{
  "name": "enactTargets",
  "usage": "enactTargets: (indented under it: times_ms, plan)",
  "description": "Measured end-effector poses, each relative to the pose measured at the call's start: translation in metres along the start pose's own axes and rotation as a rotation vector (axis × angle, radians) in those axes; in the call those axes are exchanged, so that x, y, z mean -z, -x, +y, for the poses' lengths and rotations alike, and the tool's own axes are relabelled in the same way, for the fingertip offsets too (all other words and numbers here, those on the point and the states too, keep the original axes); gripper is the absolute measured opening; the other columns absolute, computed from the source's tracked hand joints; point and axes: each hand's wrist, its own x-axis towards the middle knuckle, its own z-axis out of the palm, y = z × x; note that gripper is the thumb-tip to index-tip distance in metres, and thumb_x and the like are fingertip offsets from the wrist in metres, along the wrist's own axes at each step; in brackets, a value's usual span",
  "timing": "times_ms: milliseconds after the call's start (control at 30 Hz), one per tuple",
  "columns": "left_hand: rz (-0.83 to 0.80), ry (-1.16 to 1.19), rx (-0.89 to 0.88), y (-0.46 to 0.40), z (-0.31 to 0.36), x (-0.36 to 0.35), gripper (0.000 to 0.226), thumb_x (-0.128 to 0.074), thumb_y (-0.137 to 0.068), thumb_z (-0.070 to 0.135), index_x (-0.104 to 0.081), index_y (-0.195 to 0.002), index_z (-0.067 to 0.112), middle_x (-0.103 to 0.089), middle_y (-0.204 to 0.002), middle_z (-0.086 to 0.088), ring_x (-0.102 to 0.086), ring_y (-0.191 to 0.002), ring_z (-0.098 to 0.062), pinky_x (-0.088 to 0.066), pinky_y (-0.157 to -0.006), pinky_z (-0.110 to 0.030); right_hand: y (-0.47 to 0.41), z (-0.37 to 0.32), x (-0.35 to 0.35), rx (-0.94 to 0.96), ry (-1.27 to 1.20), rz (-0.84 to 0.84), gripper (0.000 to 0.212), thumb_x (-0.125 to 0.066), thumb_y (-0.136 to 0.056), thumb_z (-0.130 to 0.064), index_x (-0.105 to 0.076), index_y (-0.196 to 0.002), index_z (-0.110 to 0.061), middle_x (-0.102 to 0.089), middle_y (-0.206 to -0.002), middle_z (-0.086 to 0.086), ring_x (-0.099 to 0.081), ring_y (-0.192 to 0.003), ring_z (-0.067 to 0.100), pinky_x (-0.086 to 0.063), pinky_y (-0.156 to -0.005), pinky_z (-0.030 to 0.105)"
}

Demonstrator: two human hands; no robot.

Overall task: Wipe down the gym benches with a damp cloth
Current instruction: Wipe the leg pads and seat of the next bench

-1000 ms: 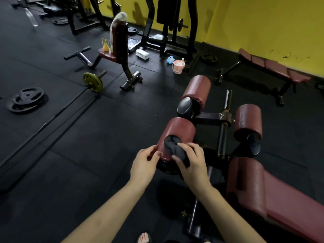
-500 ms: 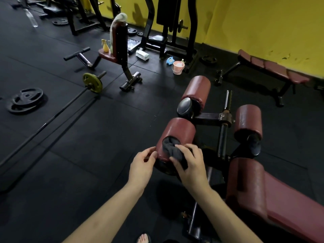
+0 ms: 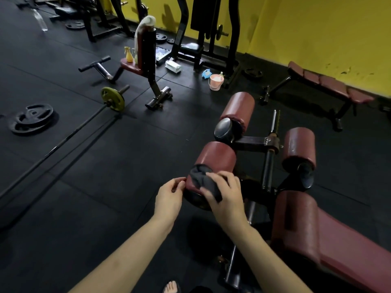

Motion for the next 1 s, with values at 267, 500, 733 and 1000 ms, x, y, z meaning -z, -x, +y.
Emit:
enactTargets:
  times_ms: [267,500,733,1000]
  plan:
    - [-0.050,0.052,-0.016,0.008,0.004,-0.006,0.029,-0.059,-0.100,0.045,-0.071,-0.121,0.030,-0.071,-0.114,0.017,-0.063,-0.109,0.000,-0.047,-0.091,-0.020,-0.088,0.048,0.006,-0.307,-0.118,0.065,0.041,-0.069,-0.099,-0.037,-0.063,-0.136,-0.022,-0.053,-0.129,-0.001,-0.045,-0.124,0.020,-0.040,-0.113,0.044]
    - [-0.097,0.048,0.133,-0.003,0.002,0.004,0.028,-0.056,-0.102,0.044,-0.074,-0.117,0.028,-0.075,-0.114,0.010,-0.066,-0.110,-0.007,-0.046,-0.105,-0.035,-0.011,0.004,-0.001,-0.073,-0.053,0.047,0.040,-0.078,-0.093,-0.032,-0.068,-0.128,-0.016,-0.056,-0.125,0.001,-0.047,-0.114,0.015,-0.032,-0.106,0.014]
    - [-0.036,-0.122,-0.066,0.016,0.005,-0.009,0.045,-0.058,-0.094,0.063,-0.061,-0.130,0.037,-0.056,-0.121,0.017,-0.057,-0.108,0.000,-0.044,-0.093,-0.027,-0.057,0.047,0.001,-0.210,-0.070,0.061,0.041,-0.072,-0.097,-0.037,-0.065,-0.134,-0.020,-0.053,-0.124,-0.001,-0.046,-0.117,0.017,-0.041,-0.109,0.035]
    - [-0.142,0.110,0.163,0.004,0.008,-0.003,0.023,-0.054,-0.103,0.045,-0.071,-0.095,0.032,-0.074,-0.088,0.020,-0.062,-0.090,0.005,-0.041,-0.076,-0.024,-0.024,0.011,0.000,-0.110,-0.096,0.055,0.041,-0.078,-0.093,-0.032,-0.067,-0.130,-0.015,-0.055,-0.125,0.002,-0.048,-0.116,0.016,-0.035,-0.107,0.021]
